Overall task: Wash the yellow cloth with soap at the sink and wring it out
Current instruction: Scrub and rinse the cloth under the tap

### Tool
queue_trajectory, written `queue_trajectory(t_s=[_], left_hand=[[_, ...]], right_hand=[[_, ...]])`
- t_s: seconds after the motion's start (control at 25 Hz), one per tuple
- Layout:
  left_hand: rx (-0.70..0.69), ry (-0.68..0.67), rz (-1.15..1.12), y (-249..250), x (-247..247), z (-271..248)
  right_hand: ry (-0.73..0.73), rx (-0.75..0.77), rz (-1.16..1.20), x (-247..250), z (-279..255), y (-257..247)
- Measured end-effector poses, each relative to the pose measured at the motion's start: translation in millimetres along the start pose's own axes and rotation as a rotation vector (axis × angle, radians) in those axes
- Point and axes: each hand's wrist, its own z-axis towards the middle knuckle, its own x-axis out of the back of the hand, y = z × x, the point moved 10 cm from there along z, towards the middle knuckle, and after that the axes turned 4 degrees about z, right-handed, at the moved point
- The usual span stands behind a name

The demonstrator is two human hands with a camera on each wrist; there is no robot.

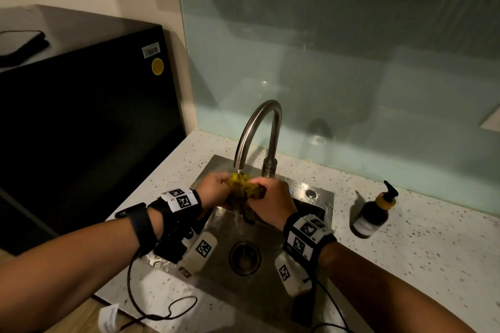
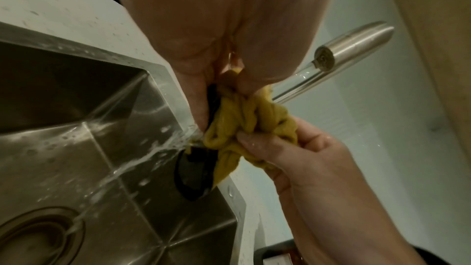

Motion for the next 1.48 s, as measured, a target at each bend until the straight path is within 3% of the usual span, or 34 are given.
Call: queue_trajectory(t_s=[0.12, 0.28, 0.32, 0.44, 0.48, 0.6, 0.68, 0.76, 0.84, 0.96, 1.08, 1.16, 1.28, 1.36, 1.48], left_hand=[[-0.043, 0.016, 0.015, 7, 5, 0], [-0.033, 0.048, -0.023, 5, 16, 6], [-0.022, 0.036, -0.045, 3, 14, 6], [0.01, -0.052, -0.181, 0, -4, 3], [0.02, -0.06, -0.215, -1, -7, 2], [0.007, -0.107, -0.203, 1, -11, 2], [-0.037, -0.174, -0.092, 8, -18, 0], [-0.072, -0.119, 0.032, 12, -14, 3], [-0.028, -0.059, 0.028, 4, -2, 7], [0.044, -0.198, -0.118, -8, -7, 5], [0.054, -0.167, -0.24, -12, -1, 6], [0.028, -0.156, -0.197, -11, 2, 7], [0.052, -0.231, -0.174, -19, -1, 9], [0.029, -0.286, -0.246, -19, -8, 8], [-0.053, -0.109, -0.281, -15, 4, 12]], right_hand=[[-0.026, -0.138, -0.021, 2, 4, 22], [-0.017, -0.009, 0.03, 3, 3, 3], [-0.011, -0.042, 0.044, 3, 5, 9], [-0.016, -0.389, 0.148, -1, 4, 50], [-0.068, -0.503, 0.256, -13, -1, 62], [-0.176, -0.704, 0.876, -43, -21, 59], [-0.125, -0.715, 1.176, -42, -25, 48], [-0.1, -0.71, 1.276, -39, -27, 44], [-0.061, -0.696, 1.251, -35, -25, 45], [-0.093, -0.626, 1.215, -29, -22, 39], [-0.166, -0.538, 1.012, -27, -17, 35], [-0.199, -0.502, 0.958, -30, -14, 35], [-0.219, -0.481, 0.971, -36, -14, 36], [-0.152, -0.457, 0.903, -30, -11, 39], [-0.018, -0.492, 0.675, -17, -12, 53]])
